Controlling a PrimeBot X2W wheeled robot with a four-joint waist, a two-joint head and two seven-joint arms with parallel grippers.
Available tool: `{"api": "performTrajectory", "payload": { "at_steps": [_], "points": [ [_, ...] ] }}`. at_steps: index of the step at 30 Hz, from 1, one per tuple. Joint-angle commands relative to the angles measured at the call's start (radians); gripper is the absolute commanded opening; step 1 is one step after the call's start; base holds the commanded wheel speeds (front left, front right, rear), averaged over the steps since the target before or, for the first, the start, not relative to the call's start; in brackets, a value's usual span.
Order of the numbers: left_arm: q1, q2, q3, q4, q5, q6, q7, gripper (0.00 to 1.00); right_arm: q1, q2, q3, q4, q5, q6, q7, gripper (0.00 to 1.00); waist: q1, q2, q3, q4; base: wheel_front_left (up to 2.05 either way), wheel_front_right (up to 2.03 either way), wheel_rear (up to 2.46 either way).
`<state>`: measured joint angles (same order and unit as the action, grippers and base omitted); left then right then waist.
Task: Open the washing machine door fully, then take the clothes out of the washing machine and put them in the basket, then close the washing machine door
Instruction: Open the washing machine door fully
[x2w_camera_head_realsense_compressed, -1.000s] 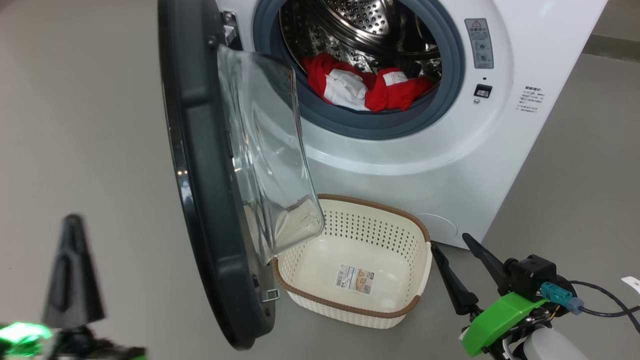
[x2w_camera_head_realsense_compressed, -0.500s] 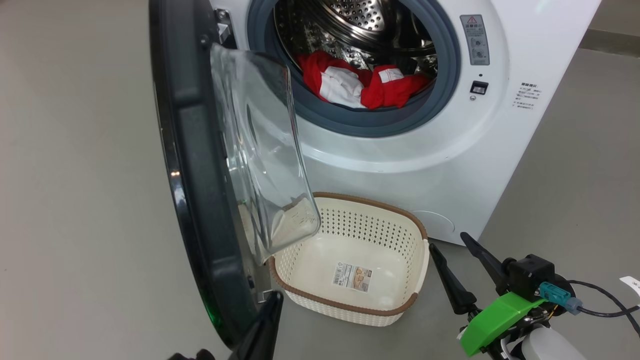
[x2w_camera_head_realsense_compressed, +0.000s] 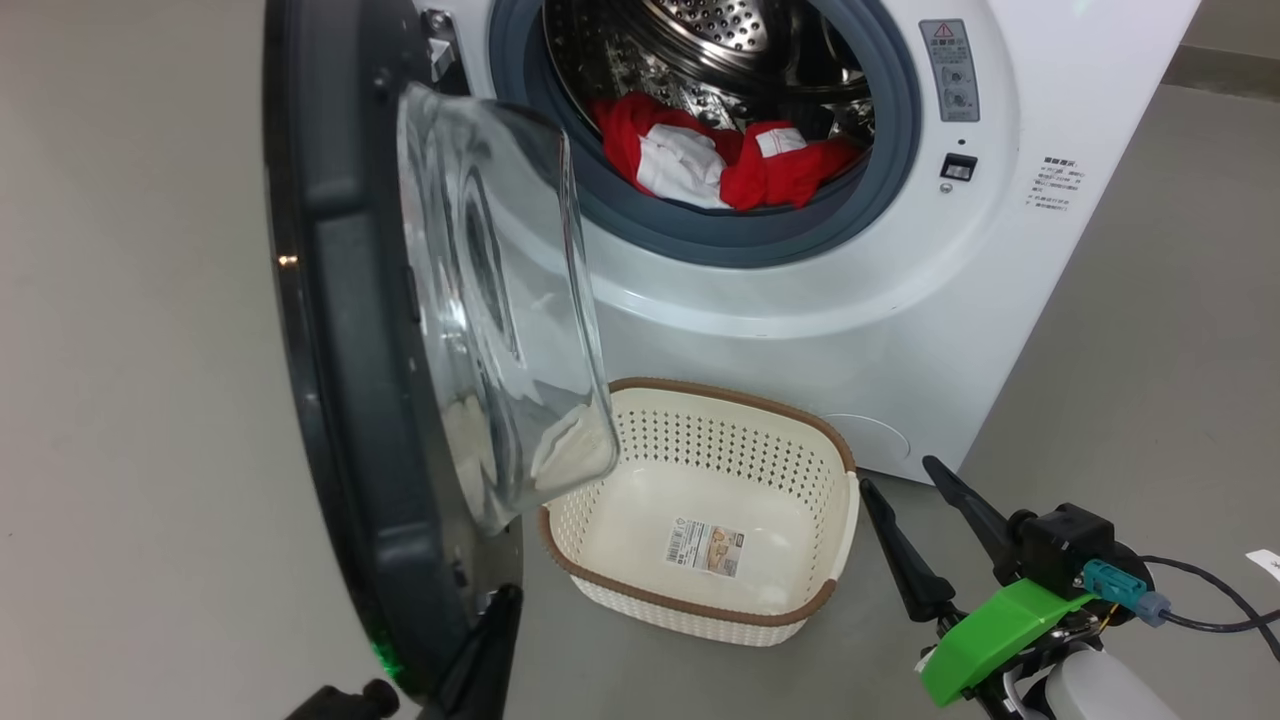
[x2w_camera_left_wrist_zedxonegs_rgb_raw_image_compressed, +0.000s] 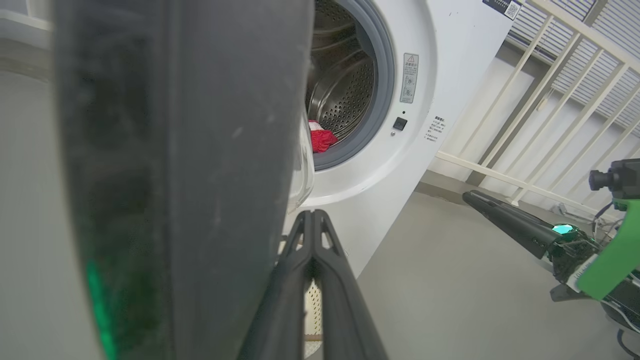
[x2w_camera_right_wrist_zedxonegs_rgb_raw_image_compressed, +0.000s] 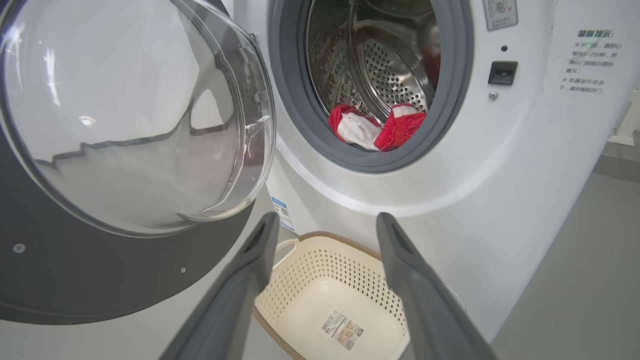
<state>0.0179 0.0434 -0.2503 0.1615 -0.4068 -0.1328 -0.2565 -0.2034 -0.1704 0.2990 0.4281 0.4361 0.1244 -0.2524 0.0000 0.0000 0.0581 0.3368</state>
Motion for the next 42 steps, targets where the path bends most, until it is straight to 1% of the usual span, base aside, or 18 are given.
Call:
{"api": "performTrajectory", "payload": {
  "at_steps": [1,9,12,13,19,27,34,42],
  "points": [
    [-0.041,0.007,0.068,-0.016,-0.011,0.002,-0.005,0.00,-0.014,-0.001,0.010,-0.028,-0.011,0.006,-0.009,1.00,0.0000,0.0000,0.000,0.002,0.00,0.00,0.00],
    [-0.014,0.007,0.174,-0.049,-0.003,0.002,-0.005,0.00,-0.016,0.004,0.008,-0.044,-0.018,0.006,-0.009,1.00,0.0000,0.0000,0.006,0.016,0.00,0.00,0.00],
    [-0.008,0.007,0.227,-0.054,0.003,0.002,-0.005,0.00,-0.017,0.005,0.007,-0.047,-0.021,0.006,-0.009,1.00,0.0000,0.0000,0.009,0.022,0.00,0.00,0.00],
    [-0.008,0.007,0.259,-0.054,0.011,0.002,-0.005,0.00,-0.017,0.005,0.008,-0.049,-0.022,0.006,-0.009,1.00,0.0000,0.0000,0.011,0.026,0.00,0.00,0.00],
    [-0.026,0.010,0.320,-0.042,0.020,0.002,-0.005,0.00,-0.020,0.005,0.011,-0.052,-0.024,0.006,-0.009,1.00,0.0000,0.0000,0.016,0.034,0.00,0.00,0.00],
    [-0.076,0.040,0.435,0.000,0.024,0.002,-0.005,0.00,-0.037,0.002,0.021,-0.055,-0.028,0.006,-0.009,1.00,0.0000,0.0000,0.038,0.033,0.00,0.00,0.00],
    [-0.131,0.085,0.531,0.061,0.023,0.002,-0.005,0.00,-0.049,-0.001,0.028,-0.055,-0.029,0.006,-0.009,1.00,0.0000,0.0000,0.050,0.027,0.00,0.00,0.00],
    [-0.196,0.136,0.601,0.139,0.043,0.002,-0.005,0.00,-0.060,-0.005,0.032,-0.053,-0.032,0.006,-0.009,1.00,0.0000,0.0000,0.063,0.022,0.00,0.00,0.00]
  ]
}}
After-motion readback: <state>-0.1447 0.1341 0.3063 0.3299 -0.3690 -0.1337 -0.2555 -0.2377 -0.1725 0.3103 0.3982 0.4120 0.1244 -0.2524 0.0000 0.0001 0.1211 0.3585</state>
